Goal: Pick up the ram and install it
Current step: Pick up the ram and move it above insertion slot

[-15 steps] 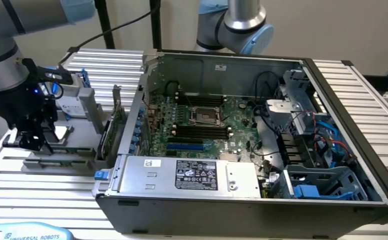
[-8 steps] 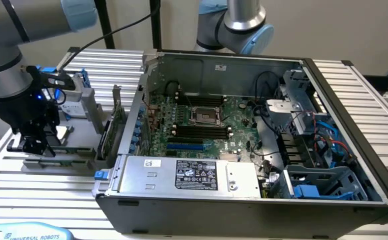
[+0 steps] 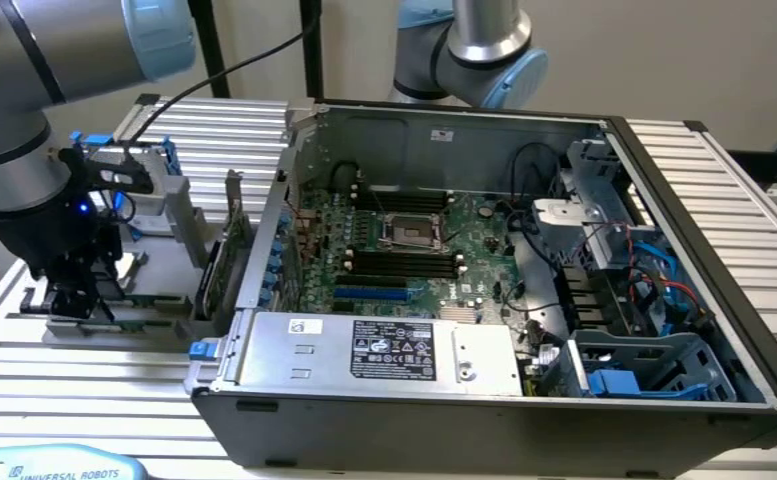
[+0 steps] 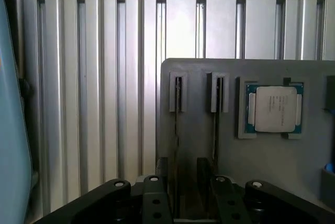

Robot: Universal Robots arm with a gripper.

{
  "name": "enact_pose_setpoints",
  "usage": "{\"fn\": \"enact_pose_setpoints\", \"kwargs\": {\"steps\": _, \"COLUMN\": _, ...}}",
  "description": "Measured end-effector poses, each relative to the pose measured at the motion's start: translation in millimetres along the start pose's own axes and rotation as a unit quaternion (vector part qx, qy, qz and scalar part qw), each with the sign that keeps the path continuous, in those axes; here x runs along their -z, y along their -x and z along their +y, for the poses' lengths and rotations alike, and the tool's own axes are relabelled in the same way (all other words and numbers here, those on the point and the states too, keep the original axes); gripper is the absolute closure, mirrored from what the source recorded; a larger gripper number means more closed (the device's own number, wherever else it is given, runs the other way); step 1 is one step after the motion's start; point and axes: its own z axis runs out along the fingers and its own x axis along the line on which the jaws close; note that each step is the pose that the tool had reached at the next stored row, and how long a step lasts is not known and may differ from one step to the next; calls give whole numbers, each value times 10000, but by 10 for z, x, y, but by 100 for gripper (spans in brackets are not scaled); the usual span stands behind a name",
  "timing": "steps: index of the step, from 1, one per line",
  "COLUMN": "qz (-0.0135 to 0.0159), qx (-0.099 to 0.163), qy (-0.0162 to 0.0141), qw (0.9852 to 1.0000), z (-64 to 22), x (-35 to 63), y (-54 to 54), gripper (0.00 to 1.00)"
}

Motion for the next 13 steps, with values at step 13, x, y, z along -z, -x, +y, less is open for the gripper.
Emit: {"fn": "enact_pose_setpoints", "kwargs": {"steps": 13, "qz": -24, "qx": 0, "qy": 0, "qw": 10000, "z": 6, "x": -203, "y": -32, "gripper": 64}}
